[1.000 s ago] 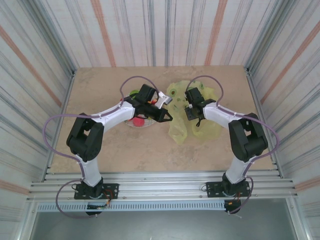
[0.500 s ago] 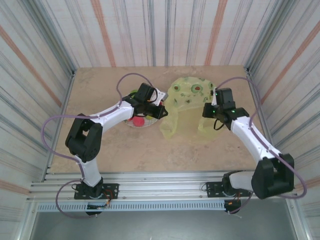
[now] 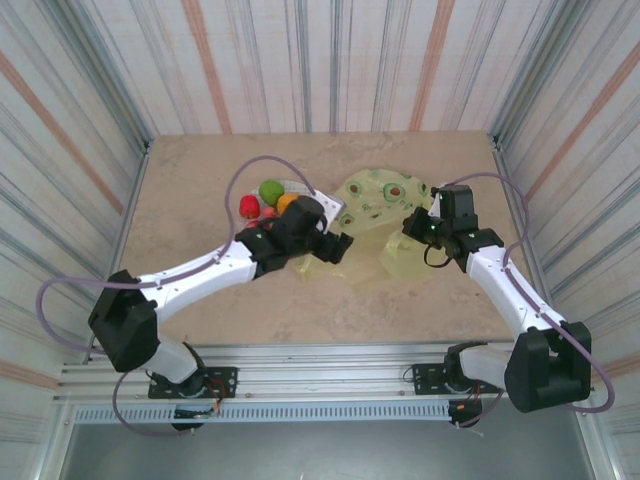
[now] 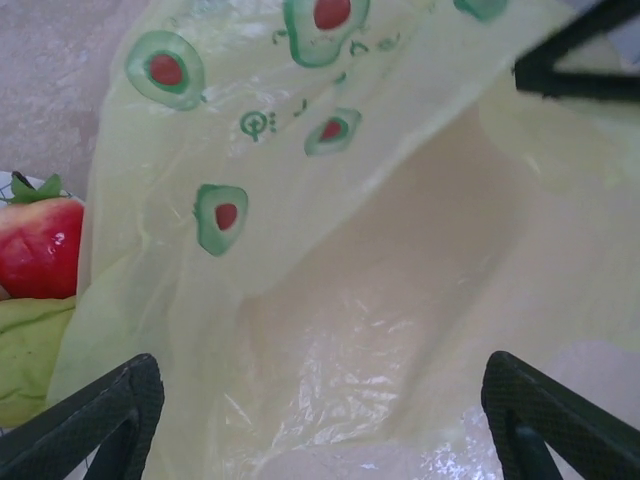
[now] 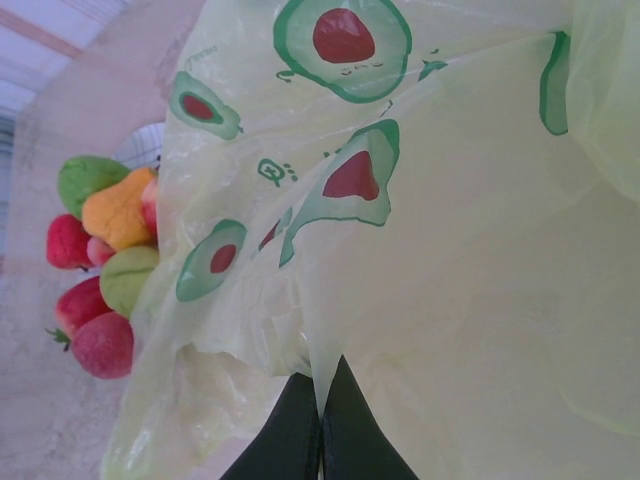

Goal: Place the fruits into the plastic bag

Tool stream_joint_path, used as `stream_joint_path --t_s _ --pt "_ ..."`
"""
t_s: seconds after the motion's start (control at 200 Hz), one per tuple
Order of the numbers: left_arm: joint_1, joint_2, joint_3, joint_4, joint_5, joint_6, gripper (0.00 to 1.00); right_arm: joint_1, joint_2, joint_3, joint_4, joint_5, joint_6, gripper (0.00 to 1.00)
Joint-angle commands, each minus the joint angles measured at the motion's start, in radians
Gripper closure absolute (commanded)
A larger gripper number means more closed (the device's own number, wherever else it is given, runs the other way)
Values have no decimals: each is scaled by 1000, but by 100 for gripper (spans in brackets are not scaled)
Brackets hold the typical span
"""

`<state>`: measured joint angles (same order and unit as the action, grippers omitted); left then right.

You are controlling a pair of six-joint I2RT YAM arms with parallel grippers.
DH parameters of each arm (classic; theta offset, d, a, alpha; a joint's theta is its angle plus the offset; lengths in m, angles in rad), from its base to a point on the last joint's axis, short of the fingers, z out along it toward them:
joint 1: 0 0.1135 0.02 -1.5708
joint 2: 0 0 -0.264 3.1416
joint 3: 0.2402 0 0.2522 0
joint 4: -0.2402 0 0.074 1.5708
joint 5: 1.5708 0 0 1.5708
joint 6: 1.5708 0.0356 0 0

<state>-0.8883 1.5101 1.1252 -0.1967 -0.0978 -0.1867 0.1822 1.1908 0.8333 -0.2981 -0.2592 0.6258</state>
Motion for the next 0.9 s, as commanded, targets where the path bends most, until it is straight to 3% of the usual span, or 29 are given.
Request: stream_joint_path --t_s 0.0,0.266,0.381,0.431,0.591,0.681,0.777,0.897 --pt "7 70 -19 -48 -201 60 12 -20 -1 0 2 -27 25 99" --pt "6 185 -7 -71 -212 120 13 -81 -20 -8 -31 -38 -15 99" --pt "7 228 -27 -47 -197 93 19 -104 -39 -21 -39 -33 -28 98" --pt "7 235 -40 -23 -195 80 26 -113 -49 -29 -42 -28 -35 98" --pt "20 201 -36 38 -159 99 67 -121 -87 -37 -49 -2 -102 98" --pt "55 149 -13 33 -60 103 100 -104 -121 -57 -21 24 -171 97" --pt "108 81 18 12 106 109 100 -61 -151 -89 27 77 -266 89" --pt "180 42 108 -87 264 127 100 39 -161 -134 109 163 -378 61"
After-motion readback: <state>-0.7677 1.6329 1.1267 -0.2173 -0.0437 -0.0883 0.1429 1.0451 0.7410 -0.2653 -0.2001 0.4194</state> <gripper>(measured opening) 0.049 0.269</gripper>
